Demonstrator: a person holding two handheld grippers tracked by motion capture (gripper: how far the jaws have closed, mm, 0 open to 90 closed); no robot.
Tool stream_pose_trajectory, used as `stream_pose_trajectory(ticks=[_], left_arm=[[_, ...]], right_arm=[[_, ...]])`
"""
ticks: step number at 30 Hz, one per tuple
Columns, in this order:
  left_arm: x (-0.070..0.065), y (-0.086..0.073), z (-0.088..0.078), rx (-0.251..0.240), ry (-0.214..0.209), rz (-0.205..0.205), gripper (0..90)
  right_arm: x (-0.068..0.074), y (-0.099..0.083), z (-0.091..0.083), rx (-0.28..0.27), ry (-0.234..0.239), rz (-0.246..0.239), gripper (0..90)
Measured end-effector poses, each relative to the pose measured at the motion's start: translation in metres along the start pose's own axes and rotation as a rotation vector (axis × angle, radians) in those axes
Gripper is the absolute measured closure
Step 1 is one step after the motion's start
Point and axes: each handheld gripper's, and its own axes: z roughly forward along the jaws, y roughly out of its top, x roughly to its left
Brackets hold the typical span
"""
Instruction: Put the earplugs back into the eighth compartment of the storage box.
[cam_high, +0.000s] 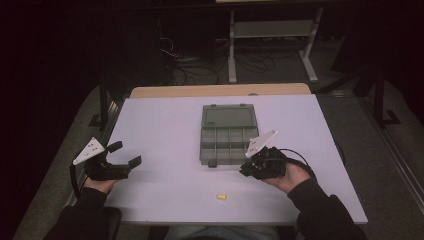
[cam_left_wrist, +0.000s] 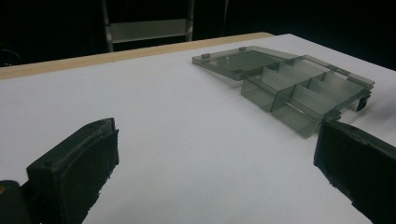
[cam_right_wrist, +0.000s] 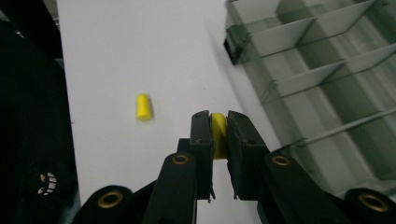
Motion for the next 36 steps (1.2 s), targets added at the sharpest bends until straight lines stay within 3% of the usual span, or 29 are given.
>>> stream_pose_trajectory(ticks=[10, 21, 25, 36], left_arm=[[0.0, 0.0, -0.001, -0.008, 0.006, -0.008, 0.0], [0.0, 0.0, -0.002, -0.014, 0.013, -0.014, 0.0], [0.001, 0.0, -0.002, -0.013, 0.012, -0.018, 0.0], [0.001, 0.0, -0.002, -0.012, 0.009, -0.021, 0.0]], right_arm=[[-0.019, 0.01, -0.021, 0.013, -0.046, 0.017, 79.4], [-0.044, 0.015, -0.024, 0.019, -0.09, 0.072, 79.4], [-0.051, 0.014, -0.022, 0.011, -0.109, 0.093, 79.4], [-0.07, 0.012, 0.0, 0.066, -0.13, 0.132, 79.4]])
